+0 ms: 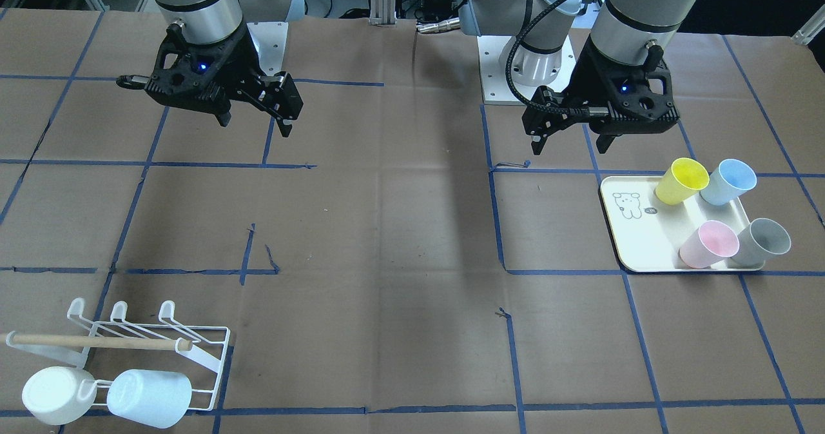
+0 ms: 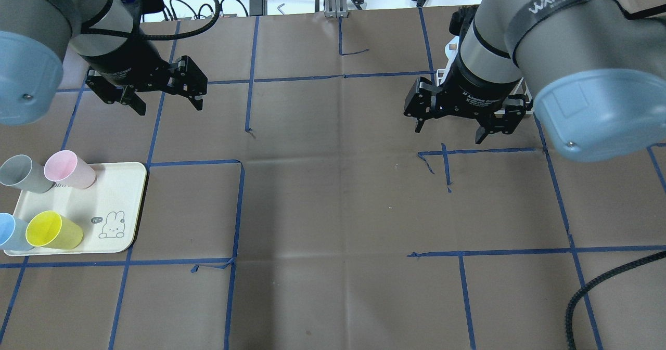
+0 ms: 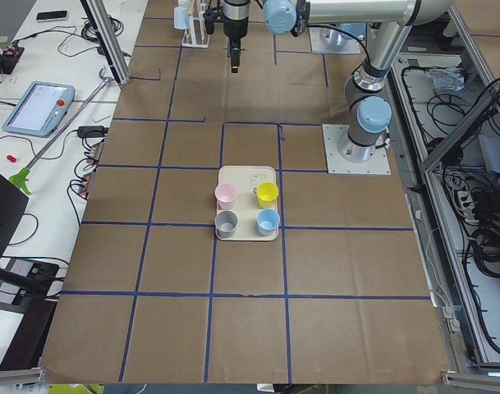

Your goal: Transfer IKEA cup to right arm and place on rack

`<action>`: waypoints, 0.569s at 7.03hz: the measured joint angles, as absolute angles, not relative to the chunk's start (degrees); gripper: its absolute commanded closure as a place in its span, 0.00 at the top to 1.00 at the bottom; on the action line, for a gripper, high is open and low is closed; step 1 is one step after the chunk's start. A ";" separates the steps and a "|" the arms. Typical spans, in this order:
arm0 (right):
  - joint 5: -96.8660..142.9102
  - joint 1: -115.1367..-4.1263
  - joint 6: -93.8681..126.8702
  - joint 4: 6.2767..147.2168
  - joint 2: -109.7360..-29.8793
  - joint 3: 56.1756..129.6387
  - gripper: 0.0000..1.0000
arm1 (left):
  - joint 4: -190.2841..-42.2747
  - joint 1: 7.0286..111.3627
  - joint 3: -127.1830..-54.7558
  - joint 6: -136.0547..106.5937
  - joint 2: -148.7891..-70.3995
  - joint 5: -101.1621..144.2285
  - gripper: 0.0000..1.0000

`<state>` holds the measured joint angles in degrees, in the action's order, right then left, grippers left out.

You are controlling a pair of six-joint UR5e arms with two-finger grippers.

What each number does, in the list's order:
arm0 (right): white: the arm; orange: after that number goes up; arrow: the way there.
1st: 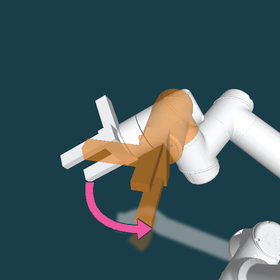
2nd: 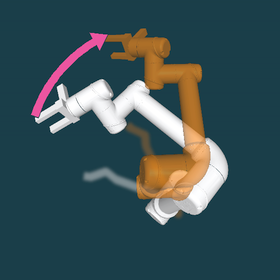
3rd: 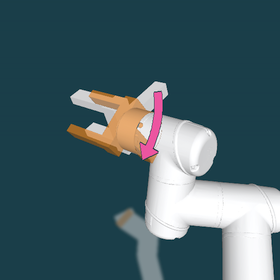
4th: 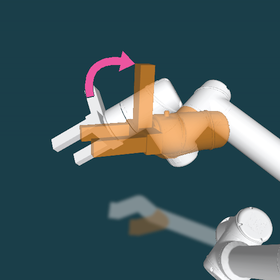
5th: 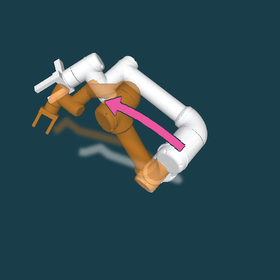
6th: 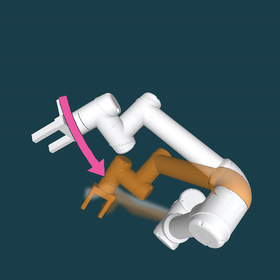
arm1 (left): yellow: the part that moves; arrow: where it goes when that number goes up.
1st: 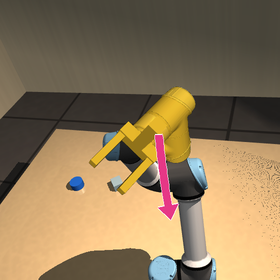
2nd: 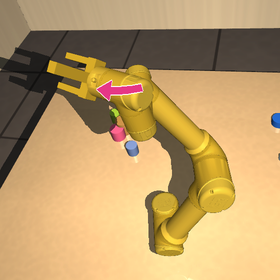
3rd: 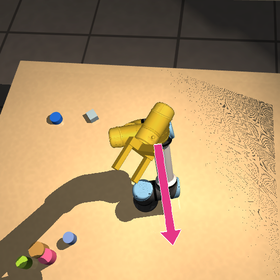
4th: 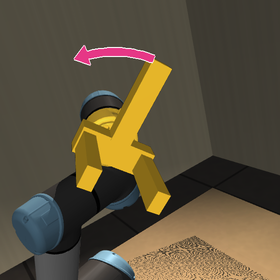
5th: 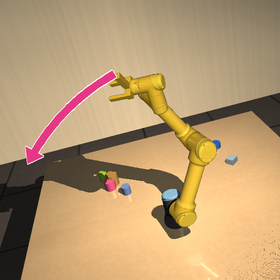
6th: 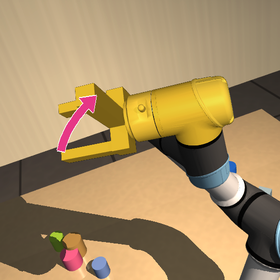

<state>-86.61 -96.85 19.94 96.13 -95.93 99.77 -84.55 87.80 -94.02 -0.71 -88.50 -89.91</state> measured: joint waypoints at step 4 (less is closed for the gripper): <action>-86.70 -96.85 18.72 95.91 -99.30 98.80 1.00 | -84.55 87.80 -94.04 -0.70 -88.42 -89.91 1.00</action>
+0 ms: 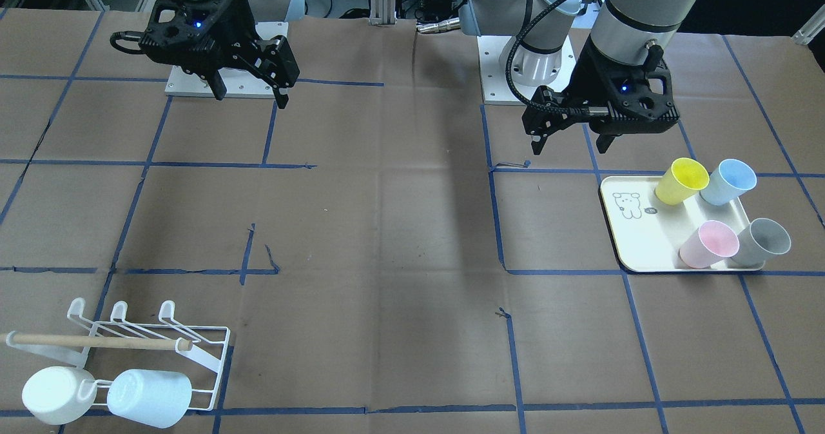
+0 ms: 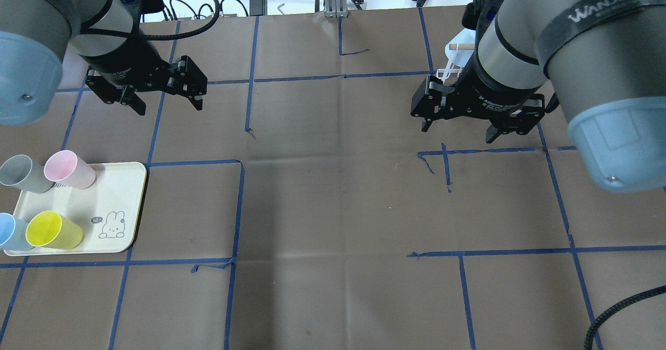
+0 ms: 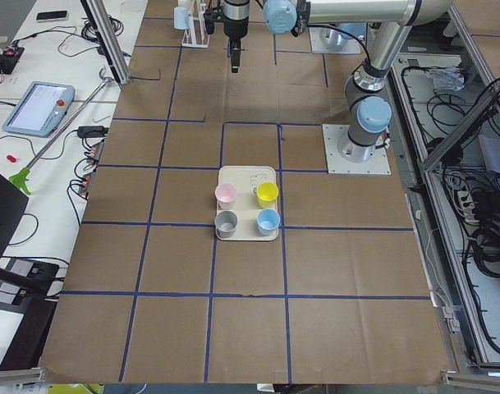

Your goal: Transfer IKEA cup to right arm and place on rack

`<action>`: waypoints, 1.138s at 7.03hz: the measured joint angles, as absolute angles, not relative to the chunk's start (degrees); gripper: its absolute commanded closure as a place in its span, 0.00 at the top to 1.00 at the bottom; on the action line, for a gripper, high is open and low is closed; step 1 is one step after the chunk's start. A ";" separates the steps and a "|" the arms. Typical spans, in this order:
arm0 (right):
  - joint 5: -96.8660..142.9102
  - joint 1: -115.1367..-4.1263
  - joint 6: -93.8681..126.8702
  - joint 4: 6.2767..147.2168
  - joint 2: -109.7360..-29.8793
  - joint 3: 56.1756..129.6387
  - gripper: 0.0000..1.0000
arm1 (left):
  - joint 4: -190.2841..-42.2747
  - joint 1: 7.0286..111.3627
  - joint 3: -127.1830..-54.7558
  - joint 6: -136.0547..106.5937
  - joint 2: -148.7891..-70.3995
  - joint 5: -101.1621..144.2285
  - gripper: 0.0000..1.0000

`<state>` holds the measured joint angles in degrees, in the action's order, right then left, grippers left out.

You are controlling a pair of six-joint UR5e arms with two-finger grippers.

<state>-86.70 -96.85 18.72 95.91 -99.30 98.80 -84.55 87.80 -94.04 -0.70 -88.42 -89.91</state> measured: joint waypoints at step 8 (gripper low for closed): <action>-86.99 -96.05 12.20 93.69 -93.33 94.95 1.00 | -84.46 87.80 -94.17 -0.70 -88.38 -89.91 1.00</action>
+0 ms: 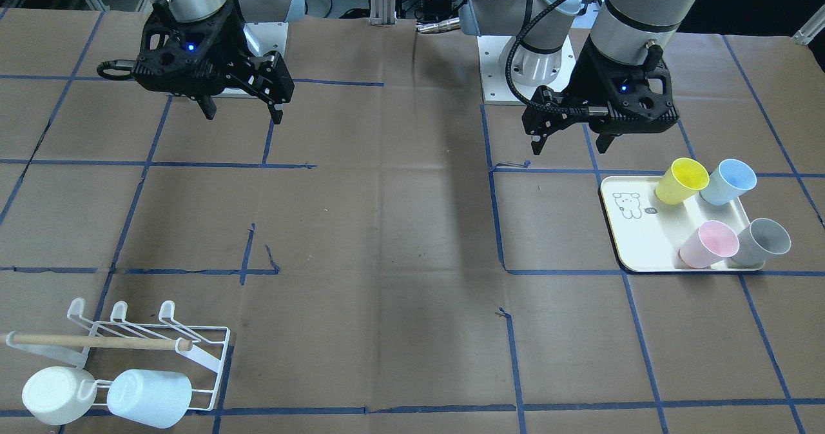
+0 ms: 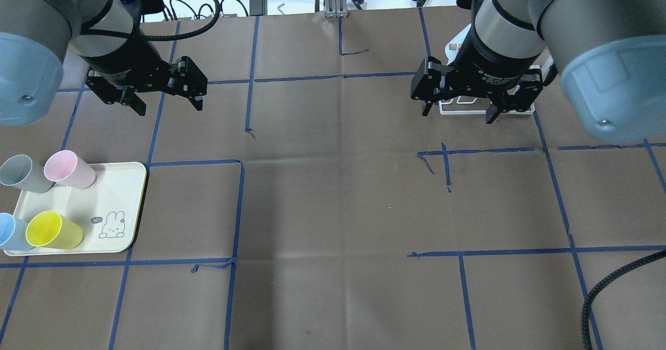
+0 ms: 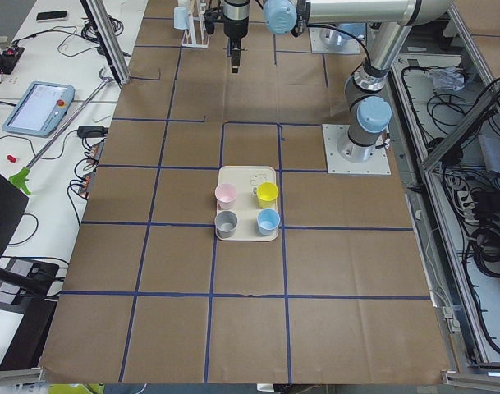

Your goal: Transfer IKEA cup to right arm and place on rack

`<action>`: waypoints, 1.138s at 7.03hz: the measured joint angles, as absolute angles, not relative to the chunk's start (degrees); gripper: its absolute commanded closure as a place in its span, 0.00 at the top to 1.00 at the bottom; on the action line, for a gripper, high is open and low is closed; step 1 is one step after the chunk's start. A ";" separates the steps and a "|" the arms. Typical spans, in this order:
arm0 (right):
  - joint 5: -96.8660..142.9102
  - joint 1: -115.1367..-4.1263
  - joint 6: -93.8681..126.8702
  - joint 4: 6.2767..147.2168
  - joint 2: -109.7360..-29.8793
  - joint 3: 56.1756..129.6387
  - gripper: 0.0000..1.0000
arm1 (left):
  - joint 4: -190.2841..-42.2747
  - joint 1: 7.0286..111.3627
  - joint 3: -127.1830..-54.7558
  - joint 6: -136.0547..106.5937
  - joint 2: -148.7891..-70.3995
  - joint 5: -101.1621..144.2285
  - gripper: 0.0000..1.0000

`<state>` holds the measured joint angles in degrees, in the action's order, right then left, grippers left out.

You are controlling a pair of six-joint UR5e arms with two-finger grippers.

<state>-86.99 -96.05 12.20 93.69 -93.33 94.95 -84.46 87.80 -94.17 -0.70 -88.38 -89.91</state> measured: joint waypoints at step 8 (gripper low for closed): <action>-86.89 -95.89 11.16 93.77 -92.83 95.22 1.00 | -84.46 87.80 -94.13 -0.70 -88.39 -89.91 1.00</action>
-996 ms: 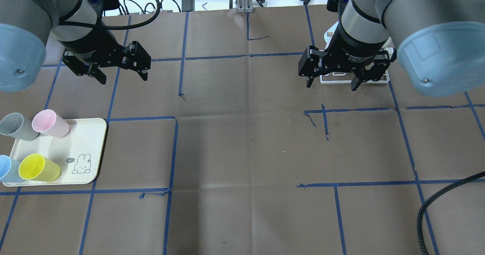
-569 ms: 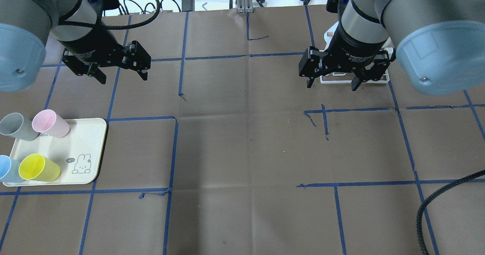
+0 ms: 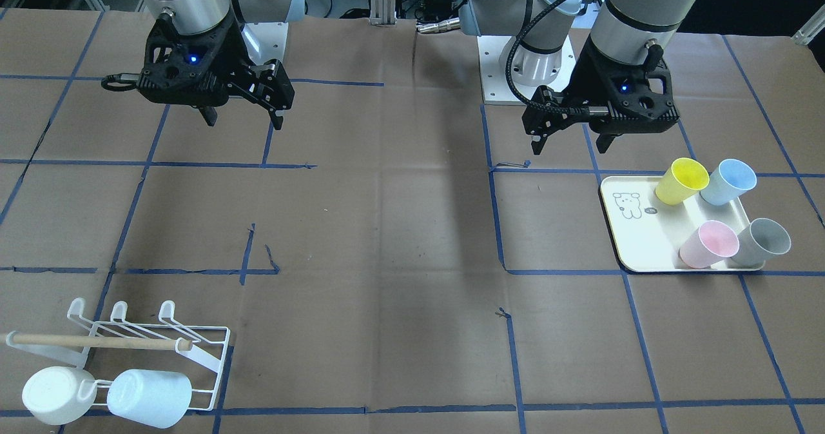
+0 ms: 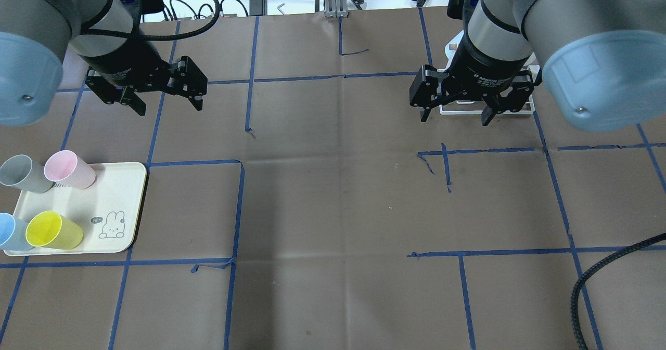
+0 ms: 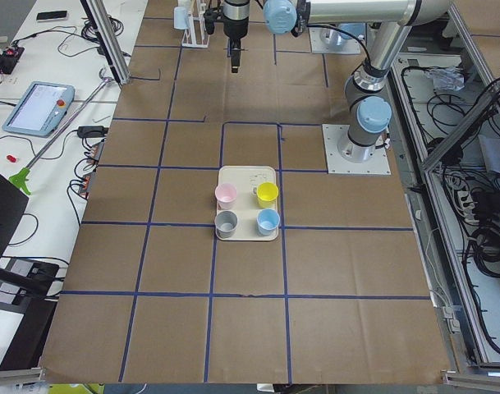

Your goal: Transfer IKEA cup to right arm and place on rack

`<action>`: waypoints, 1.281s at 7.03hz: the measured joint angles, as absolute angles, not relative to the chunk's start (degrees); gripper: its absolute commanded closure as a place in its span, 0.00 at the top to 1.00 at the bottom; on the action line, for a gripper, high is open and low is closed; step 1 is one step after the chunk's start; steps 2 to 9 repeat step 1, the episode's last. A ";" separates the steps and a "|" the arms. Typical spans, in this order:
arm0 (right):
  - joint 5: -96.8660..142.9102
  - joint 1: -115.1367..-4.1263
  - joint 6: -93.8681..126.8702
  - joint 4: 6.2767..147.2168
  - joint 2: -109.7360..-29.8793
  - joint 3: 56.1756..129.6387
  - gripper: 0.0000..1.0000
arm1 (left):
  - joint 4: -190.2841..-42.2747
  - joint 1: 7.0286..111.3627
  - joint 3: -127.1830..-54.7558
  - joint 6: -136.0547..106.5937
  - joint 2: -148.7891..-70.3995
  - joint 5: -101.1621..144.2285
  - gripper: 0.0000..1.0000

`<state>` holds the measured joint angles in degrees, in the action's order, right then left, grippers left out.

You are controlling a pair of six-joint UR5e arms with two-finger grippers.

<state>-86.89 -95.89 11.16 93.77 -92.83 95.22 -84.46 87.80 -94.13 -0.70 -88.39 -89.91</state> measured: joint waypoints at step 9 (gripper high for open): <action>-86.93 -95.89 11.16 93.73 -92.84 95.28 1.00 | -84.46 87.80 -94.13 -0.70 -88.41 -89.91 1.00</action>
